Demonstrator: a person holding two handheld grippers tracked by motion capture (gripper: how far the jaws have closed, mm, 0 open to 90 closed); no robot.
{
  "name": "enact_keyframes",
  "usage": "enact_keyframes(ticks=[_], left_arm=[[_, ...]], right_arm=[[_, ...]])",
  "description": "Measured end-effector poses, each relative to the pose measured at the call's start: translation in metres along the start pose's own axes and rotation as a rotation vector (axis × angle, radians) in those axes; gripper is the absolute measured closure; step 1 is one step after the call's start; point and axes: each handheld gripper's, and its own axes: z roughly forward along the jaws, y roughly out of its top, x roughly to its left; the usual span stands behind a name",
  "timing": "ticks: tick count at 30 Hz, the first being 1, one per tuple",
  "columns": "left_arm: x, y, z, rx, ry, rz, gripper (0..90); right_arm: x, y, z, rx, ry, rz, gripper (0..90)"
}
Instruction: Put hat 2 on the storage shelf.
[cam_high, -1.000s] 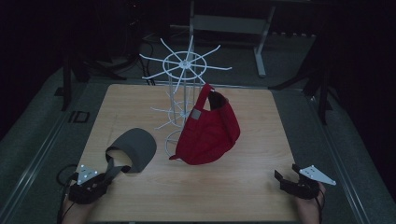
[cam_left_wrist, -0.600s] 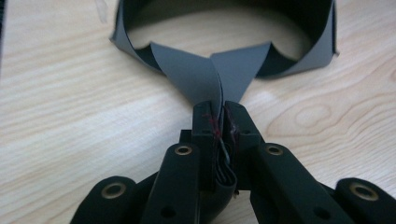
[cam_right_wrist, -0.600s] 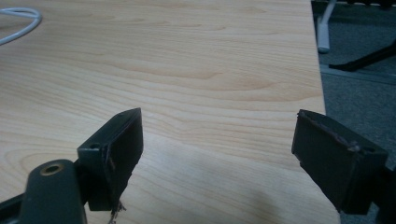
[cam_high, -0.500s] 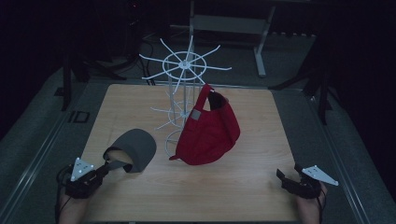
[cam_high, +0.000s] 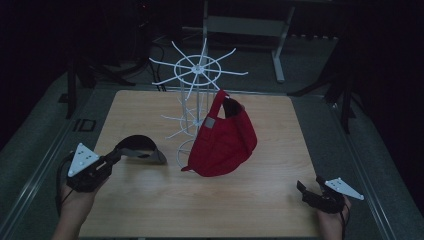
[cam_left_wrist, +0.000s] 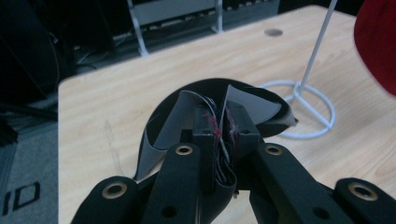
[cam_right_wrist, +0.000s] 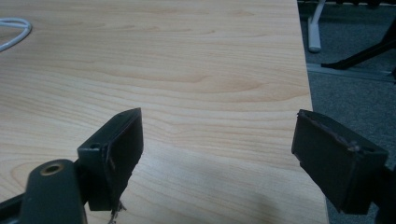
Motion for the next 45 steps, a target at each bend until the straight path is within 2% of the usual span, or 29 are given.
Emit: enact_keyframes(ticks=[9, 15, 20, 24, 28, 35, 39, 45], left_arm=[[-0.004, 0.027, -0.009, -0.077, -0.016, 0.013, 85.1], [-0.003, 0.046, -0.029, -0.133, -0.021, 0.036, 85.0], [-0.006, 0.062, -0.050, -0.203, -0.023, 0.061, 85.0], [-0.009, 0.076, -0.061, -0.241, -0.043, 0.083, 85.0], [-0.010, 0.092, -0.065, -0.272, -0.039, 0.101, 84.9], [-0.009, 0.130, -0.068, -0.346, -0.080, 0.108, 84.9], [-0.012, 0.149, -0.073, -0.385, -0.088, 0.117, 84.9], [-0.017, 0.170, -0.074, -0.406, -0.113, 0.139, 84.9]], right_arm=[[-0.001, 0.000, 0.000, -0.003, -0.010, 0.005, 17.5], [0.000, 0.000, -0.001, -0.003, -0.009, 0.000, 17.5], [0.000, 0.000, 0.000, -0.001, -0.012, -0.003, 17.5], [0.001, 0.000, 0.000, -0.001, -0.012, -0.005, 17.5], [0.000, 0.000, -0.001, -0.003, -0.010, -0.004, 17.5], [0.000, 0.000, -0.001, -0.004, -0.008, 0.001, 17.5], [0.000, 0.000, -0.001, -0.004, -0.007, 0.001, 17.5], [0.000, 0.000, -0.001, -0.008, -0.007, -0.002, 17.5]])
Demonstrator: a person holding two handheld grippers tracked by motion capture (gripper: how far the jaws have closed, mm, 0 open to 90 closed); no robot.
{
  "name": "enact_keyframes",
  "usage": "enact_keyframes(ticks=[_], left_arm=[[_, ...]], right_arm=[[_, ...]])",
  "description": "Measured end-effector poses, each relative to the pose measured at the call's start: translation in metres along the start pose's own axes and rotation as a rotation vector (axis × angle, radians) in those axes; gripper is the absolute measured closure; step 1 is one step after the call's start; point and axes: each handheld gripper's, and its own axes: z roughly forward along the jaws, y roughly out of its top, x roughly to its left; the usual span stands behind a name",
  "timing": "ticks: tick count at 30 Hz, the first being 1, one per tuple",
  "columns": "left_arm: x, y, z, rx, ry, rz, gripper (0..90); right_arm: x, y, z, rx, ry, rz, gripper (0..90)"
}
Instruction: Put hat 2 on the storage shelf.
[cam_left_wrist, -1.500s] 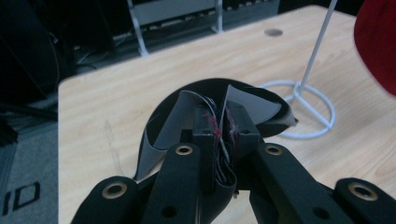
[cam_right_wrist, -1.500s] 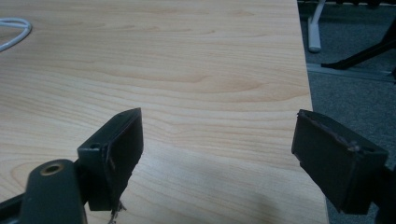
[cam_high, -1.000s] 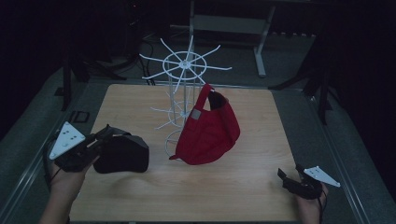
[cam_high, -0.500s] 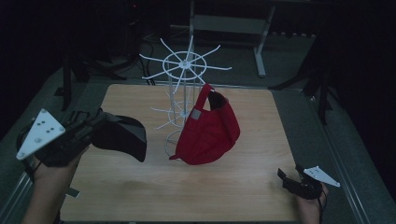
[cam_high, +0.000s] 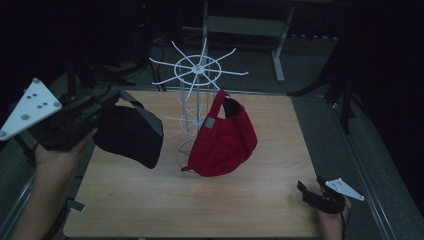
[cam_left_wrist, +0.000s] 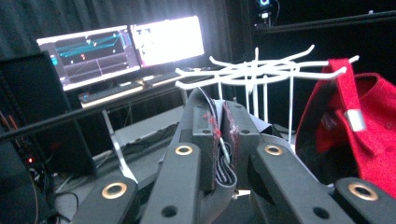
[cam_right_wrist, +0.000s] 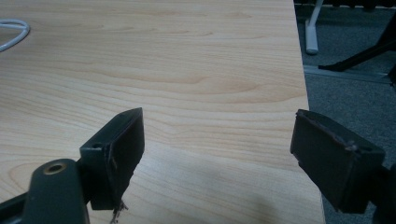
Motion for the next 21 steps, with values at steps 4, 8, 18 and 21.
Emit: enact_keyframes(ticks=[4, 8, 18, 21], left_arm=[[-0.001, 0.009, 0.008, 0.001, -0.009, 0.013, 84.9], [-0.003, 0.015, 0.019, -0.001, -0.031, 0.005, 84.8], [-0.004, 0.019, 0.043, 0.005, -0.050, -0.005, 84.8], [-0.003, 0.020, 0.050, 0.005, -0.055, -0.015, 84.8]], right_arm=[[0.000, 0.000, 0.000, 0.001, 0.000, 0.000, 17.5], [0.000, 0.000, 0.000, -0.001, 0.003, 0.005, 17.5], [-0.001, 0.000, 0.000, 0.001, 0.005, 0.007, 17.5], [-0.001, 0.000, 0.000, 0.002, 0.005, 0.006, 17.5]])
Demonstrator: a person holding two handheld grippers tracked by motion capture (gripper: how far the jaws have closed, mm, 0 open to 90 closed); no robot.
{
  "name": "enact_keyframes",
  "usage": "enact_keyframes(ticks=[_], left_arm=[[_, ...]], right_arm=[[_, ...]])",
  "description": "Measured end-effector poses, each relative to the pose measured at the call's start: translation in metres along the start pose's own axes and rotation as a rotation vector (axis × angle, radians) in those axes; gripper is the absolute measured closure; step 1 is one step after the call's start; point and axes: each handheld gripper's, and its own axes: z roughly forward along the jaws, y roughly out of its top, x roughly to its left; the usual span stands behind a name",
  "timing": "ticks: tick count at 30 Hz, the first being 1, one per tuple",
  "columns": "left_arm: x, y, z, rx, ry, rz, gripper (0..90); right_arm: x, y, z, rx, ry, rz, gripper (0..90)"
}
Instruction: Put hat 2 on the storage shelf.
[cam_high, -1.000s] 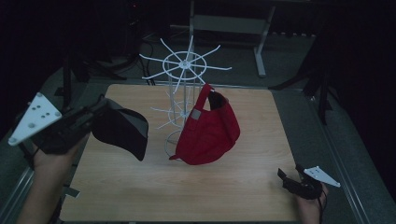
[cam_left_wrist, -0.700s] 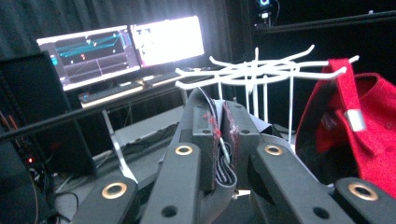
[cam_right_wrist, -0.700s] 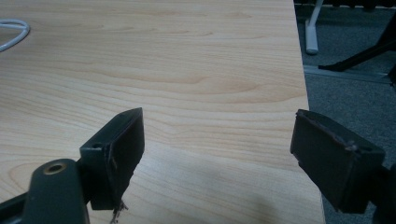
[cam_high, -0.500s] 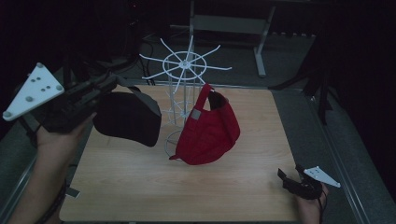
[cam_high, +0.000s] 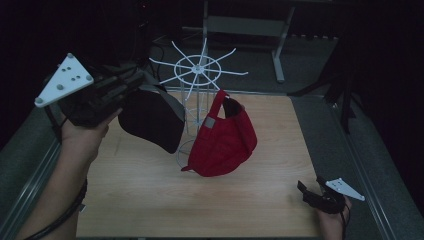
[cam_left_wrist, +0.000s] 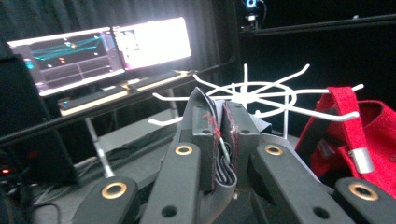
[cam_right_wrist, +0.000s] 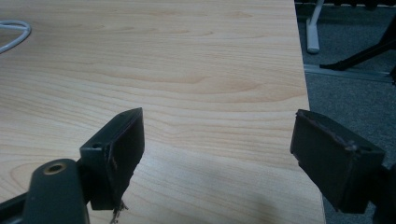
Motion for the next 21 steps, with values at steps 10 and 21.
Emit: enact_keyframes(ticks=[10, 21], left_arm=[[0.006, -0.011, 0.017, 0.050, 0.006, -0.031, 84.6], [0.005, -0.029, 0.023, 0.104, -0.025, -0.049, 81.7]], right_arm=[[0.000, 0.000, -0.001, -0.007, 0.005, 0.003, 17.5], [0.000, 0.000, -0.001, -0.009, 0.006, 0.001, 17.5]])
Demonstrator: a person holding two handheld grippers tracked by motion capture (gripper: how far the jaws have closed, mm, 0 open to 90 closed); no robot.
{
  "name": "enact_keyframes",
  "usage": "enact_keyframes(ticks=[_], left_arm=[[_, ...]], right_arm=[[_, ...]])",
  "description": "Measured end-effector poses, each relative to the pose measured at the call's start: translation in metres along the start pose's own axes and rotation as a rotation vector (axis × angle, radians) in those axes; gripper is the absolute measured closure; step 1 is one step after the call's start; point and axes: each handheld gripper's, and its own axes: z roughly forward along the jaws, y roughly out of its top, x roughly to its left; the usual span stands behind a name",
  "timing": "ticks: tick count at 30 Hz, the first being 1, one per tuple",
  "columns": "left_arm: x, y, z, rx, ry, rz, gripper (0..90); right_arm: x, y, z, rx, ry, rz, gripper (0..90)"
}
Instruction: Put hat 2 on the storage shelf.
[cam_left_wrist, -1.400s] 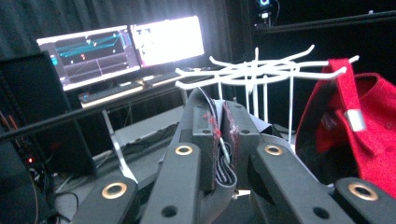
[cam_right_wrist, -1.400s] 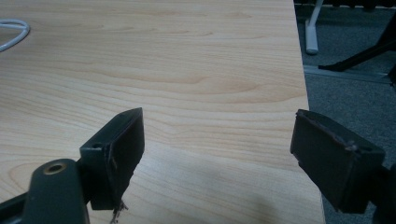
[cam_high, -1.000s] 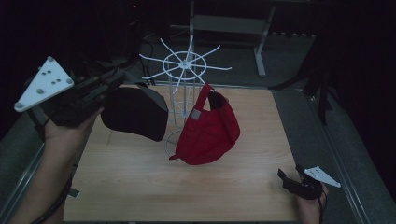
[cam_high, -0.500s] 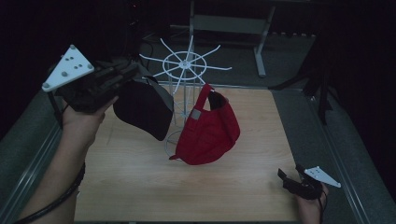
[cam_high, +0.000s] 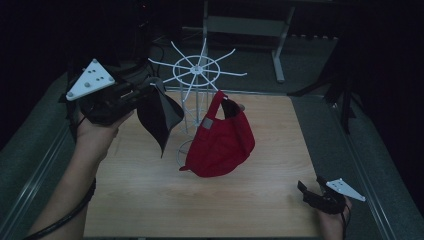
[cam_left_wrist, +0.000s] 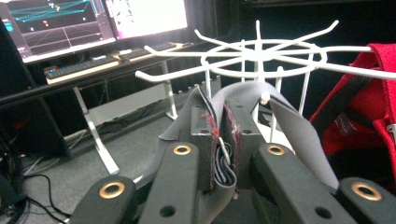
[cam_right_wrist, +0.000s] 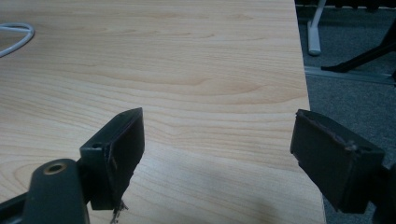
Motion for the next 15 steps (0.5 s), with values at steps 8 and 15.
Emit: enact_keyframes(ticks=[8, 15], left_arm=[[-0.003, -0.017, 0.001, 0.034, -0.029, 0.020, 68.3], [-0.001, -0.036, -0.006, 0.041, -0.033, -0.018, 66.9]], right_arm=[[0.000, 0.000, 0.000, -0.003, 0.002, 0.002, 17.5], [0.000, 0.000, 0.000, -0.002, 0.002, -0.001, 17.5]])
